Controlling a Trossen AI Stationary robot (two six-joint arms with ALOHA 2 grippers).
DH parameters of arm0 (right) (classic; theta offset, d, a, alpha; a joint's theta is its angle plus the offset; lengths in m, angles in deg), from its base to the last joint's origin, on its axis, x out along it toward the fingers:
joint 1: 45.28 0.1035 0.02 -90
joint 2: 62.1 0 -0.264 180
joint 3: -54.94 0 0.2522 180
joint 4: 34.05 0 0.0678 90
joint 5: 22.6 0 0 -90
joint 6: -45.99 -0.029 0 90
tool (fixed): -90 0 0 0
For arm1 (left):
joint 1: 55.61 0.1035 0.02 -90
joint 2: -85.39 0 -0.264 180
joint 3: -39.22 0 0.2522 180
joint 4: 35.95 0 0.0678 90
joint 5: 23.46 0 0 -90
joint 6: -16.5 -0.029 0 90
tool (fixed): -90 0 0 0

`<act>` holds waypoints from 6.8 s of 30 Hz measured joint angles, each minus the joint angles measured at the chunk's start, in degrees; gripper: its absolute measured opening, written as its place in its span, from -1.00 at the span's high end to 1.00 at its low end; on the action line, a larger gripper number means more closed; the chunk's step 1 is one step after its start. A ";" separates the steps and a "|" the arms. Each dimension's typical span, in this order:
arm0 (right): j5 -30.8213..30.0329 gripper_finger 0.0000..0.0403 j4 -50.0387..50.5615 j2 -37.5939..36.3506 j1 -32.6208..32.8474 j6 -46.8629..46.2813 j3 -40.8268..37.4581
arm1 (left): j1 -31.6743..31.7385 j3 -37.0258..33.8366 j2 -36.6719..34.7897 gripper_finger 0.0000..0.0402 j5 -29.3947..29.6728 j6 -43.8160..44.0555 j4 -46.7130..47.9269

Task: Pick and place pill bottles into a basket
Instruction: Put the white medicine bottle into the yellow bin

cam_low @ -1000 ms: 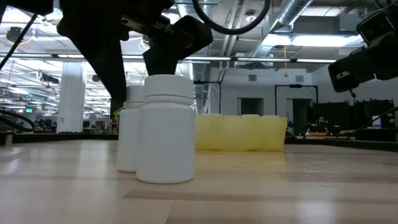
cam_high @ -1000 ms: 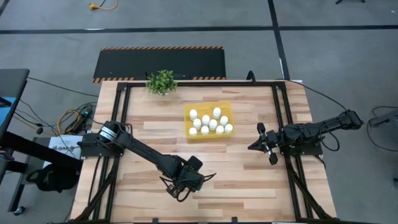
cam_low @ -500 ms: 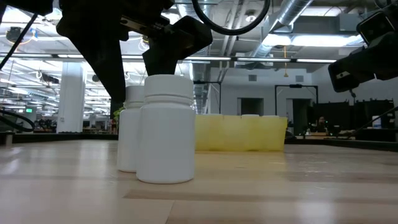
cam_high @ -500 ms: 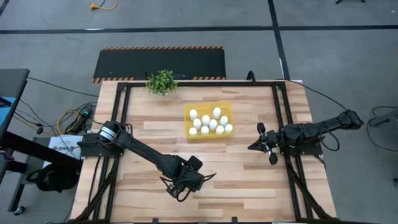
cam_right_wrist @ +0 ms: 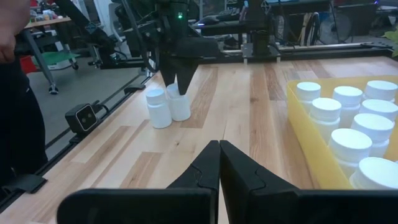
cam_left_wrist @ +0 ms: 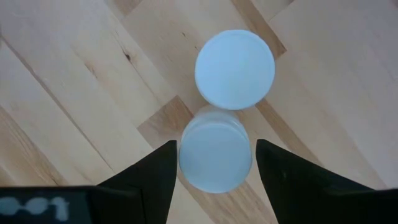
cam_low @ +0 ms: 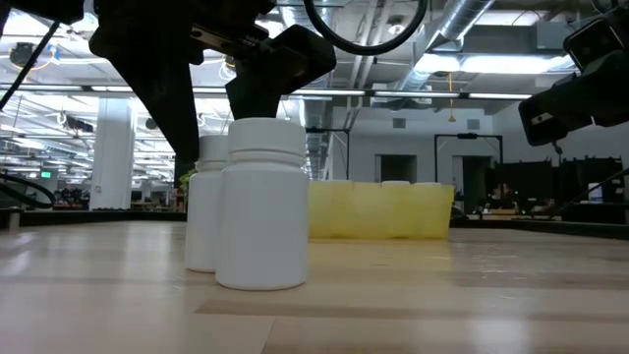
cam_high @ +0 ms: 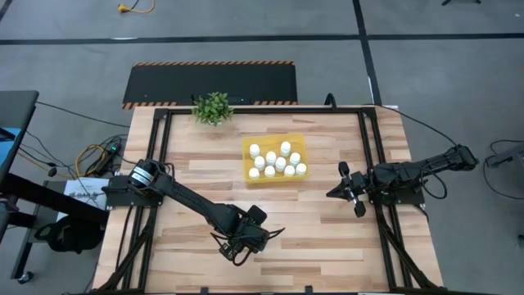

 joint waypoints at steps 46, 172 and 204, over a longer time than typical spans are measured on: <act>-0.01 0.99 -0.01 -0.02 -0.01 -0.01 0.01 | 1.79 -0.02 -7.89 0.20 2.75 3.02 12.12; 0.00 0.99 0.01 0.00 -0.02 0.00 0.00 | 47.12 7.74 4.66 -0.03 -9.11 -15.89 -0.37; -0.01 0.99 0.01 0.00 0.01 0.02 -0.01 | 38.97 23.89 -3.39 -0.04 -6.96 -12.20 22.09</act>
